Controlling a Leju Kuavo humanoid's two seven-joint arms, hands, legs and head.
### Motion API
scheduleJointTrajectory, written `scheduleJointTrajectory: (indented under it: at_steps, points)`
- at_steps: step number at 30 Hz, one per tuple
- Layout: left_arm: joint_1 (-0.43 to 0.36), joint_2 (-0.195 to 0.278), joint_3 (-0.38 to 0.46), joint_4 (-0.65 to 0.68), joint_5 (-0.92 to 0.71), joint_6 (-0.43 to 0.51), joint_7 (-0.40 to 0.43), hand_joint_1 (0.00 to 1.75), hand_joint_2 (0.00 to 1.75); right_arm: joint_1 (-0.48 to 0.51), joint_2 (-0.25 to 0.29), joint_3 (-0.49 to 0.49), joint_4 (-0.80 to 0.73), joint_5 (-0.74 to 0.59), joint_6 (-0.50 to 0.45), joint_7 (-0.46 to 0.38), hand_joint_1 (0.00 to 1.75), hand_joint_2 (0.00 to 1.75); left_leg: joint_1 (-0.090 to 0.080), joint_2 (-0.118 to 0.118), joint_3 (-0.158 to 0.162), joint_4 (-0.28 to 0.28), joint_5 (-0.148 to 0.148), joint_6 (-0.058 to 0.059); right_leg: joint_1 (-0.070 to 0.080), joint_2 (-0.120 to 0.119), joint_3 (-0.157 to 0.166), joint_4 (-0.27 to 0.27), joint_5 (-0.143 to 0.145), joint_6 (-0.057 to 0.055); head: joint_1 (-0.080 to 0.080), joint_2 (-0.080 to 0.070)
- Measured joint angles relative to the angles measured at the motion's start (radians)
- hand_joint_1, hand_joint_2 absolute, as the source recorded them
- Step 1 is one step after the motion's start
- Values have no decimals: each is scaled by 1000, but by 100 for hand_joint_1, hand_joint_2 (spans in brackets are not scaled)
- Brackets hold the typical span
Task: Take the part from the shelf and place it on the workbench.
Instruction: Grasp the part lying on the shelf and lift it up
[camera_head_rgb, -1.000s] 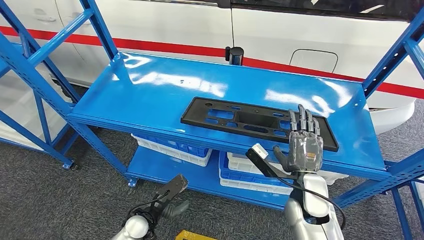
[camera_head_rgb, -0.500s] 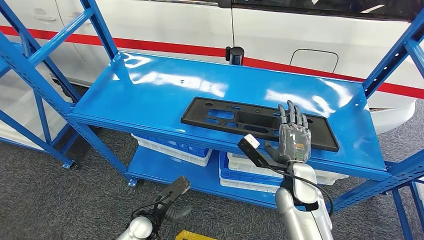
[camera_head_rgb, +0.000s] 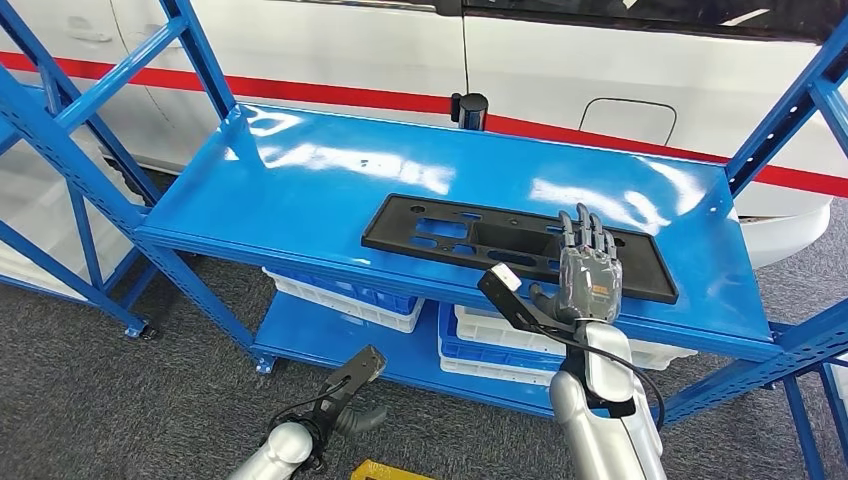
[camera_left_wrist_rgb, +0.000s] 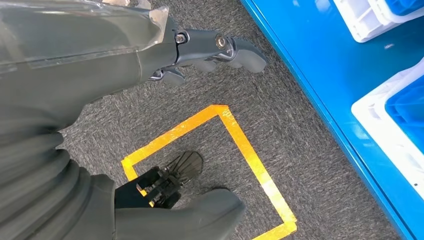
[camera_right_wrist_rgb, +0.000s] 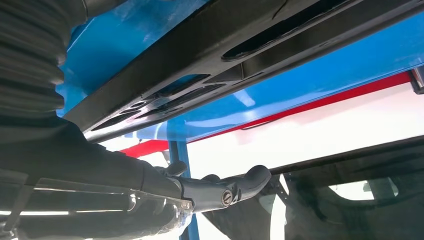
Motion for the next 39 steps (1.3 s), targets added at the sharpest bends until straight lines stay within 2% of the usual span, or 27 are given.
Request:
scheduleJointTrajectory:
  at_steps: [33, 34, 38, 39]
  points:
    - [-34, -17, -14, 89, 32, 26, -36, 0, 175, -46, 15, 32, 47, -52, 7, 5, 0, 175, 0, 0, 0, 0, 0, 0, 0, 0, 0, 0, 0, 0, 0, 0]
    - [-34, -18, -14, 89, 32, 27, -37, 0, 175, -48, 17, 35, 51, -52, 8, 5, 4, 175, 0, 0, 0, 0, 0, 0, 0, 0, 0, 0, 0, 0, 0, 0]
    - [-33, -19, -16, 88, 33, 28, -35, 0, 175, -59, 25, 47, 74, -62, 12, 5, 175, 175, 0, 0, 0, 0, 0, 0, 0, 0, 0, 0, 0, 0, 0, 0]
    - [-31, -19, -18, 86, 33, 28, -33, 0, 175, -61, 27, 49, 82, -69, 12, 4, 175, 175, 0, 0, 0, 0, 0, 0, 0, 0, 0, 0, 0, 0, 0, 0]
